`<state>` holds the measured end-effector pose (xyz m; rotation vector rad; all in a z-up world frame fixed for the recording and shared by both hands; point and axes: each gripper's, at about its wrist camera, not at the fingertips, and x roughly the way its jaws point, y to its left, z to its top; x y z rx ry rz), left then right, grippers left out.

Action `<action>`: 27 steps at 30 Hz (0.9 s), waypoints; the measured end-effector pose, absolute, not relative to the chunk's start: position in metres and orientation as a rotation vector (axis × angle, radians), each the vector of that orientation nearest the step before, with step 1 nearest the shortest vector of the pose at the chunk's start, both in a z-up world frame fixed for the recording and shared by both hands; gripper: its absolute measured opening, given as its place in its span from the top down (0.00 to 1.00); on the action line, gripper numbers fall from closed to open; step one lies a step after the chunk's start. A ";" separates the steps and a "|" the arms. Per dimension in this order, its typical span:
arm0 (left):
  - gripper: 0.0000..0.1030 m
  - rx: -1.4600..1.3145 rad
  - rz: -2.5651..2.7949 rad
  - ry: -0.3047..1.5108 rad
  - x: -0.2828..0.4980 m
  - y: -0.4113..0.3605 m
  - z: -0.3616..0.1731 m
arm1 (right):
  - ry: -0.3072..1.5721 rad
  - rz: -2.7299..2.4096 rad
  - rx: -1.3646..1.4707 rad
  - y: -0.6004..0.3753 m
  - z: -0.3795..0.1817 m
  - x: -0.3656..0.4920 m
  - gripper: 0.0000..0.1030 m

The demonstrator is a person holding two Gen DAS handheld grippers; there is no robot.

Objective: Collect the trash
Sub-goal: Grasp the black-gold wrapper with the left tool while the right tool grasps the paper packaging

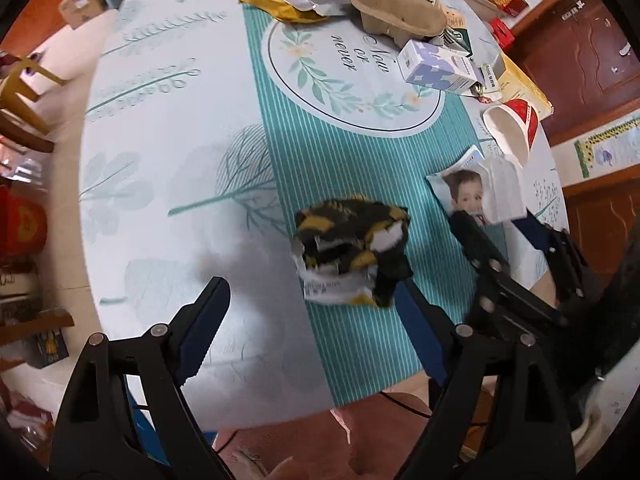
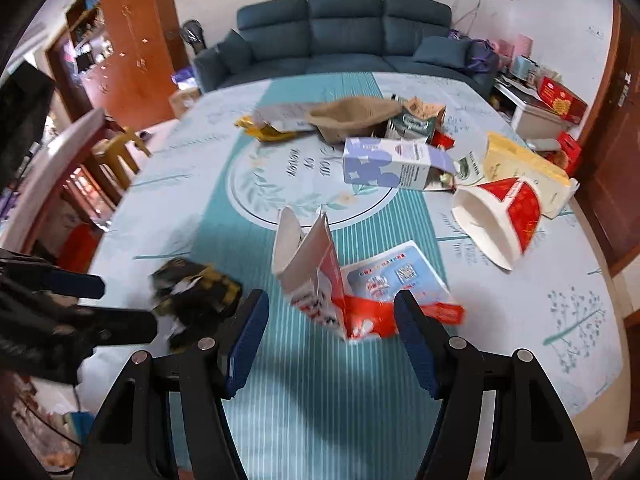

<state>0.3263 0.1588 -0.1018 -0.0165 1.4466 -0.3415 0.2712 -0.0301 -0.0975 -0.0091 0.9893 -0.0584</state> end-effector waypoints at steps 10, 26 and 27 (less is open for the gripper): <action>0.20 0.001 -0.456 1.534 0.357 0.142 -0.123 | 1.038 -0.121 0.096 -0.047 -0.095 0.279 0.82; 0.53 0.122 -0.511 1.557 0.357 0.090 -0.138 | 1.039 -0.230 0.142 -0.076 -0.024 0.213 0.83; 0.54 0.142 -0.506 1.546 0.355 0.086 -0.138 | 1.037 -0.233 0.142 -0.076 -0.022 0.210 0.83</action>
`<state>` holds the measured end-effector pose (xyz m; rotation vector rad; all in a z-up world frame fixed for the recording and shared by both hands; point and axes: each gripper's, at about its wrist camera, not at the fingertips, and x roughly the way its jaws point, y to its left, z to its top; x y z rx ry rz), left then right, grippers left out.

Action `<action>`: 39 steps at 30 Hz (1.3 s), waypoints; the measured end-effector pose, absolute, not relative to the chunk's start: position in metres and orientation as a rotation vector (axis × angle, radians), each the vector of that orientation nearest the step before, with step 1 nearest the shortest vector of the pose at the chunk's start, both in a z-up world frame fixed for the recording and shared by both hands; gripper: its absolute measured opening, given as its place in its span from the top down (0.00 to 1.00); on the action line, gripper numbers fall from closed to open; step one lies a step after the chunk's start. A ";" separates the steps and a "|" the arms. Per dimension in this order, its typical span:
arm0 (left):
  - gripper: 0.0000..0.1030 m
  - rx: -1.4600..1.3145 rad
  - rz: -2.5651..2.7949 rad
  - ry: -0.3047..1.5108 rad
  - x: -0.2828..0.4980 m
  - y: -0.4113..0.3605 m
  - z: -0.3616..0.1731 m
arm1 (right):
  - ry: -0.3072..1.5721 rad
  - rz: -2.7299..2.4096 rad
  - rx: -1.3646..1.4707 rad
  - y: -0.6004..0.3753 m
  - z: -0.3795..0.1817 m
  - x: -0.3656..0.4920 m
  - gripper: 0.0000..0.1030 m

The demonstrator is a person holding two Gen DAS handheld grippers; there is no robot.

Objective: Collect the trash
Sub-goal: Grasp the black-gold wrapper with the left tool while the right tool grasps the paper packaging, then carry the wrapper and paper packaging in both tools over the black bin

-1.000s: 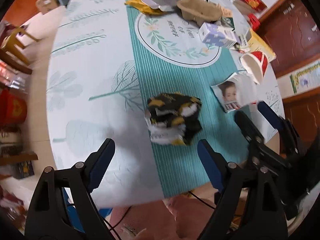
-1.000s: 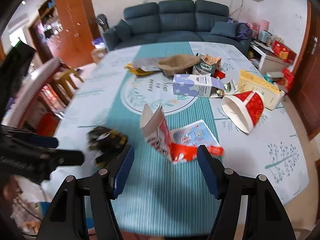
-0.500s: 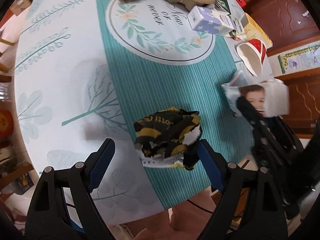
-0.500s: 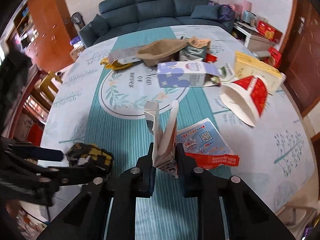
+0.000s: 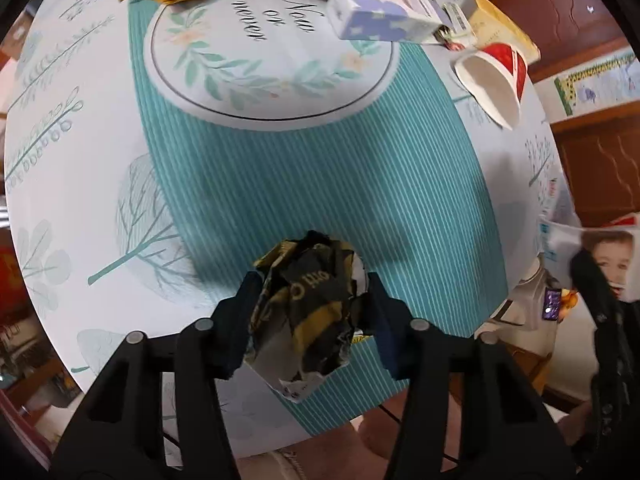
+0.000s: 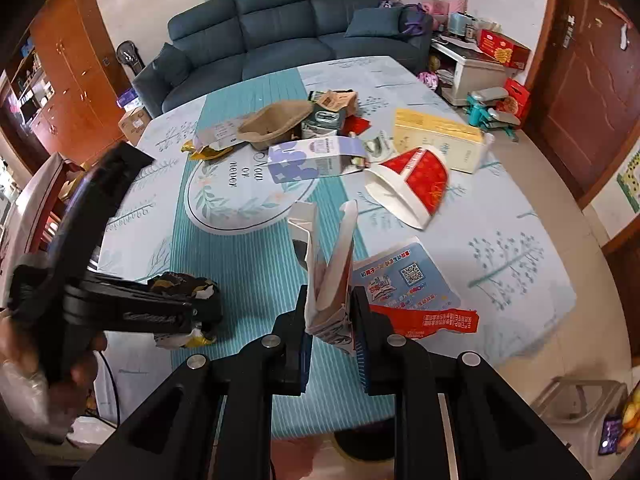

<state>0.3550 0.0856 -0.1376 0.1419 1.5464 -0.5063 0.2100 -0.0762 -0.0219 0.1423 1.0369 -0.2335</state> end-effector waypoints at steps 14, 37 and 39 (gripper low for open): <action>0.62 0.220 -0.502 1.430 0.331 0.073 -0.112 | 0.970 -0.281 0.220 -0.109 0.006 0.158 0.83; 0.62 0.148 -0.362 1.176 0.138 -0.039 -0.003 | 0.923 0.008 0.217 -0.227 0.025 -0.013 0.83; 0.62 0.149 -0.341 1.187 0.120 -0.044 -0.004 | 0.942 0.037 0.237 -0.233 0.016 -0.029 0.83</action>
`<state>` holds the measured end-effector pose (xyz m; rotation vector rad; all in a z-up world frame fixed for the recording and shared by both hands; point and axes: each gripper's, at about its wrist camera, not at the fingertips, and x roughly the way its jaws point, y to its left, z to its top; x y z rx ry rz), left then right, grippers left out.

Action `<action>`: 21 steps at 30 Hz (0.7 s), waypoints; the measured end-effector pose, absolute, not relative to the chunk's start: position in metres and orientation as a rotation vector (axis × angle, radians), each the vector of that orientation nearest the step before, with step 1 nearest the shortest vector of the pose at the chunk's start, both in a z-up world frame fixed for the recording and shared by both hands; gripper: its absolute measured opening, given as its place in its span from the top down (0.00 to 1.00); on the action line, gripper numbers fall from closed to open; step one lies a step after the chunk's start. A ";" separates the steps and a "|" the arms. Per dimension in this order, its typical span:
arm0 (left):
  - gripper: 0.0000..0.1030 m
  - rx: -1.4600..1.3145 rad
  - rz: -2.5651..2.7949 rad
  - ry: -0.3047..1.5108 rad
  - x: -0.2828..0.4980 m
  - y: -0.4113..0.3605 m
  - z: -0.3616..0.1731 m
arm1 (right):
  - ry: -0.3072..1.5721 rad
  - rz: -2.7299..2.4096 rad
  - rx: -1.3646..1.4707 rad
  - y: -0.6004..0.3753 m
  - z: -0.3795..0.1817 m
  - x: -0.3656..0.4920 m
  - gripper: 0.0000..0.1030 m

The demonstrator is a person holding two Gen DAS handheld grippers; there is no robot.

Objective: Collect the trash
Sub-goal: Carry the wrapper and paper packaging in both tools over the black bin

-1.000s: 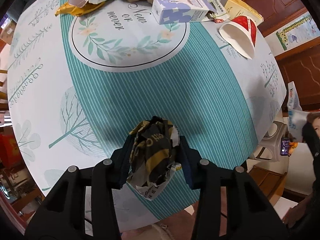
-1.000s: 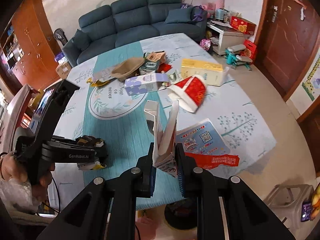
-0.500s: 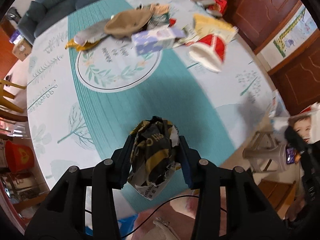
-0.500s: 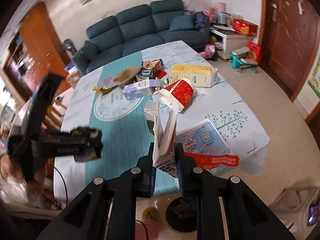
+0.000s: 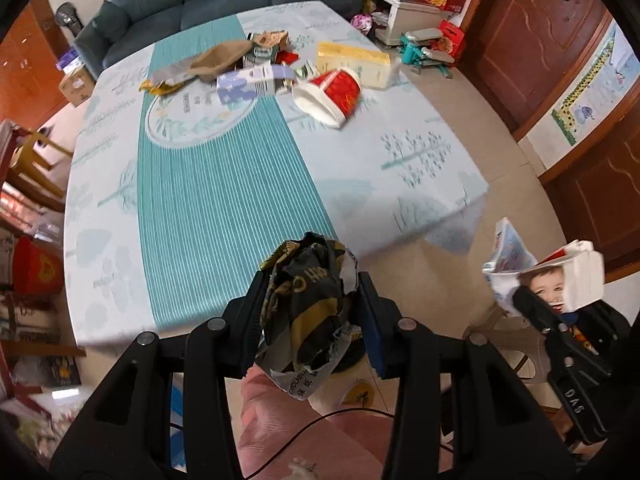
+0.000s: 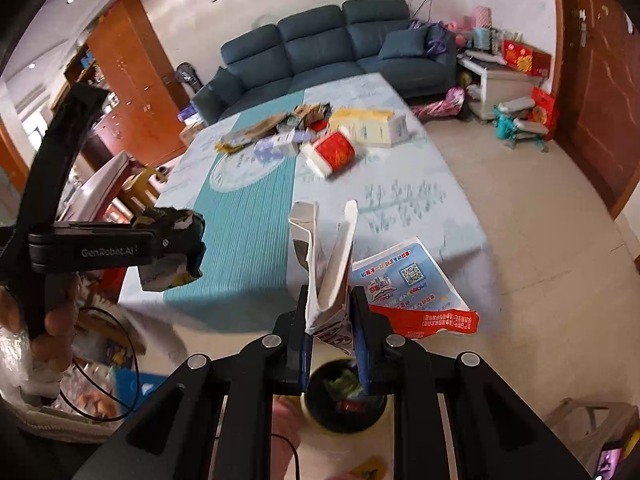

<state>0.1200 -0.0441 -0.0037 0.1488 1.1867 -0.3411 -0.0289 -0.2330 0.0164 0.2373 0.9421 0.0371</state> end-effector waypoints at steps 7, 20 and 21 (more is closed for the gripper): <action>0.62 0.233 -0.309 1.254 0.069 -0.063 -0.032 | 1.020 0.101 0.301 -0.236 -0.032 -0.065 0.83; 0.62 0.204 -0.291 1.416 0.059 -0.058 -0.171 | 1.213 0.044 0.461 -0.233 -0.189 -0.068 0.83; 0.62 0.187 -0.287 1.436 0.061 -0.056 -0.193 | 1.231 0.031 0.480 -0.232 -0.210 -0.068 0.83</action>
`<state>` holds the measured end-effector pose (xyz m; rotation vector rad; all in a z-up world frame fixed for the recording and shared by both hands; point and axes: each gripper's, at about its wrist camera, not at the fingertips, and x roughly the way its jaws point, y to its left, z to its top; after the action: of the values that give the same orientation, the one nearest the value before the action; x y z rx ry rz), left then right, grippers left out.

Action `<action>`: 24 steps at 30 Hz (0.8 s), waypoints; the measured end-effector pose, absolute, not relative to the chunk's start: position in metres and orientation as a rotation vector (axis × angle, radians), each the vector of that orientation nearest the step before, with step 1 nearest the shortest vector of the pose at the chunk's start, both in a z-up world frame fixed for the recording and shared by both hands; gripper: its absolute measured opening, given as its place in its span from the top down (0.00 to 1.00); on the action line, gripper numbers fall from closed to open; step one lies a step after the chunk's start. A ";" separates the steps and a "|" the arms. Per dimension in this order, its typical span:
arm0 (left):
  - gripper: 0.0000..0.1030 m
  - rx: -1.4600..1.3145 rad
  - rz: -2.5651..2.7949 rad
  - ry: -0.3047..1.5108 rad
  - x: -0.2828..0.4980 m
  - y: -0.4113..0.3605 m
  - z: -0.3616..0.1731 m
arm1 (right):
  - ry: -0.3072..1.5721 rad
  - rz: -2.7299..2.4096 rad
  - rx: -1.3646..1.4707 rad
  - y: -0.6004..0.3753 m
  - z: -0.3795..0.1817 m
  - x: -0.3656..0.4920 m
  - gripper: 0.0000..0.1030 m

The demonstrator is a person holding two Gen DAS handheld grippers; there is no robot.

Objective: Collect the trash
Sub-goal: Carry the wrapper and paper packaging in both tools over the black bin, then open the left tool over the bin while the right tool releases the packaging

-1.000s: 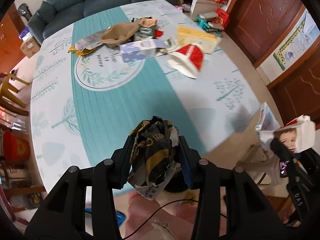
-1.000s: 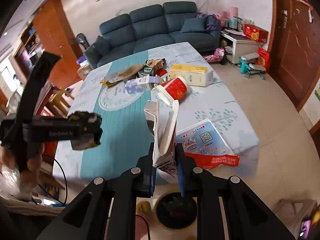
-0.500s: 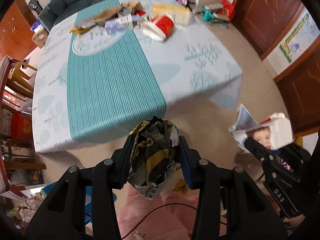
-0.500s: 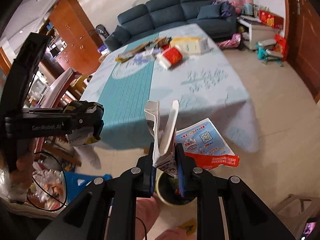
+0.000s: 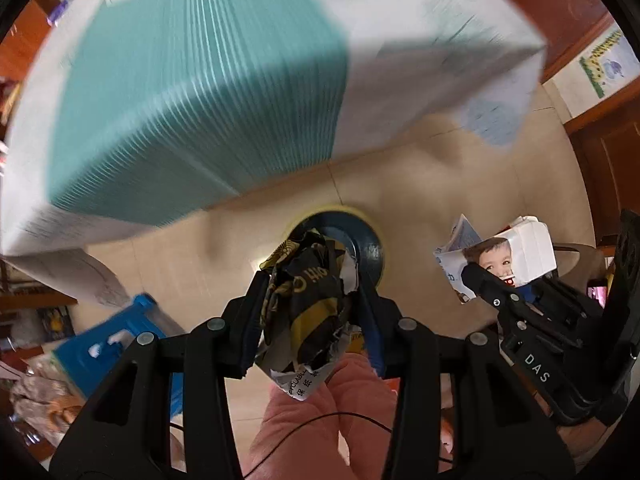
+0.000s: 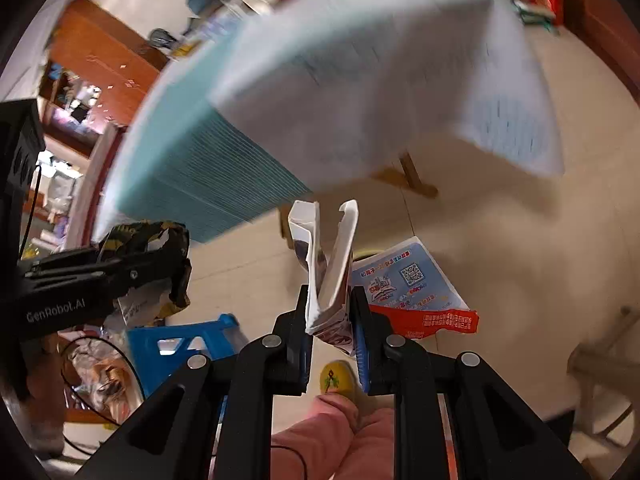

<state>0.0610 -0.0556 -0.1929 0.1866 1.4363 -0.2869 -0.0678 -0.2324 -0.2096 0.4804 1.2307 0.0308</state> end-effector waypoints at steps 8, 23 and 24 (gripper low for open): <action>0.61 0.060 -0.273 1.507 0.073 -0.041 -0.319 | 1.333 -0.016 0.528 -0.216 -0.342 -0.051 0.83; 0.22 0.131 -0.284 1.558 0.077 -0.037 -0.443 | 1.459 -0.067 0.583 -0.193 -0.500 -0.031 0.72; 0.22 0.132 -0.281 1.559 0.077 -0.037 -0.446 | 1.456 -0.073 0.586 -0.192 -0.505 -0.031 0.63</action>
<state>0.0766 -0.0367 -0.4458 0.1316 1.5594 -0.2812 -0.0311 -0.1925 -0.5048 0.5862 1.4557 -0.0728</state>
